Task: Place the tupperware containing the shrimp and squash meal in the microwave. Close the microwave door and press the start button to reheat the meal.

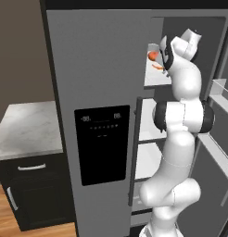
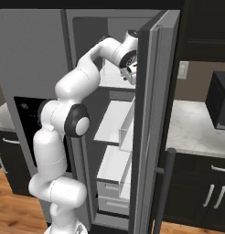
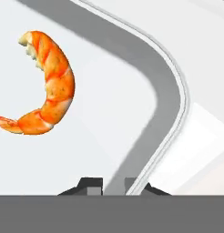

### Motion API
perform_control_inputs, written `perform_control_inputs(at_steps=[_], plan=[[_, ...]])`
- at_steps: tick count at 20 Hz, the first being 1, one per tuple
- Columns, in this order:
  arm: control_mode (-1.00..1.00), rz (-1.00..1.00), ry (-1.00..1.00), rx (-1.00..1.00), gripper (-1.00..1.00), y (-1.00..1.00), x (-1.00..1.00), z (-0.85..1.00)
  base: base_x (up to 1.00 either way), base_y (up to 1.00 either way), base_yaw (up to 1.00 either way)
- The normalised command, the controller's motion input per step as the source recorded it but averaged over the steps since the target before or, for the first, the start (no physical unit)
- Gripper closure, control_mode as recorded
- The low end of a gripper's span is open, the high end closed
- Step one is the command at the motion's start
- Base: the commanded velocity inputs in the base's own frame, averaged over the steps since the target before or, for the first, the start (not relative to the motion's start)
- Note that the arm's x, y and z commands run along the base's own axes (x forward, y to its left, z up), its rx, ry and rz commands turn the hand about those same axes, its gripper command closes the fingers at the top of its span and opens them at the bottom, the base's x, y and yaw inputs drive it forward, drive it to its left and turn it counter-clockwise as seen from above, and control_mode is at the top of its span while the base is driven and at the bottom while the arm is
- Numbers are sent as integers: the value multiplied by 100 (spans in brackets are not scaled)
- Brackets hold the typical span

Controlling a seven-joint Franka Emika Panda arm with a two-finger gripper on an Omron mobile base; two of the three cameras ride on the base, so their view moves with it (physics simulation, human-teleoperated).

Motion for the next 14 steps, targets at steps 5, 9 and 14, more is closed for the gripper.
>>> perform_control_inputs(at_steps=[5,9,14], plan=[[-100,-13,-15,0,100,1,-1,-27,0,0,0],[-100,-15,-2,0,100,0,-26,3,0,0,0],[-100,-22,5,0,100,-15,-55,18,0,0,0]])
